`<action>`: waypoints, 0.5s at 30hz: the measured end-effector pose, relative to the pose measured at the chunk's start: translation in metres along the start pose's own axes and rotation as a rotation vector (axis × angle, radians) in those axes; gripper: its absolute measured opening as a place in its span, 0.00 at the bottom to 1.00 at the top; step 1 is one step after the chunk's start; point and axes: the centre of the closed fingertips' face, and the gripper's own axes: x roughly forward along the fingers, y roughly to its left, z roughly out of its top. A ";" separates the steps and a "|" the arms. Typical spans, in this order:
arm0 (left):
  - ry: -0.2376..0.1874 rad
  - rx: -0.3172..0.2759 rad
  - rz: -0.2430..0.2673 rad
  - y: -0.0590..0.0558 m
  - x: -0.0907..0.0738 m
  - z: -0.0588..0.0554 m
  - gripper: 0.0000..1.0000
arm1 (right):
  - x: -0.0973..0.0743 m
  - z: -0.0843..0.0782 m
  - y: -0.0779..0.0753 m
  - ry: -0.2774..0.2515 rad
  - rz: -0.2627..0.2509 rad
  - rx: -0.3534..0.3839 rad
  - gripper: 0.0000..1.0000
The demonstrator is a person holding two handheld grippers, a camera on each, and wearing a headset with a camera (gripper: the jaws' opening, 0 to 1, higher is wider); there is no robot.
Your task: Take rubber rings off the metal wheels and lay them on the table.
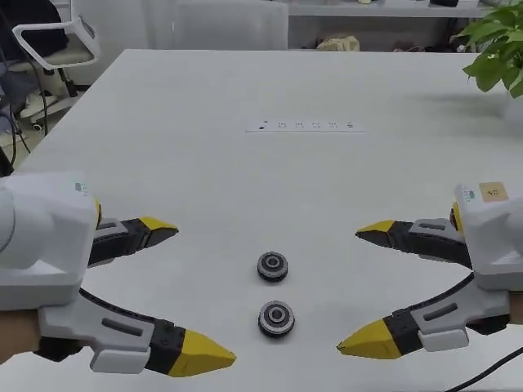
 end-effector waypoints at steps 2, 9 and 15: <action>-0.003 0.000 -0.002 0.000 0.001 0.000 0.97 | 0.002 -0.002 0.000 0.011 0.000 -0.015 0.93; -0.044 -0.017 -0.013 0.002 0.004 0.008 0.94 | 0.006 -0.003 -0.002 0.018 0.003 -0.047 0.86; -0.048 0.008 -0.022 0.002 0.007 0.011 0.91 | 0.010 -0.003 -0.005 0.020 0.005 -0.071 0.80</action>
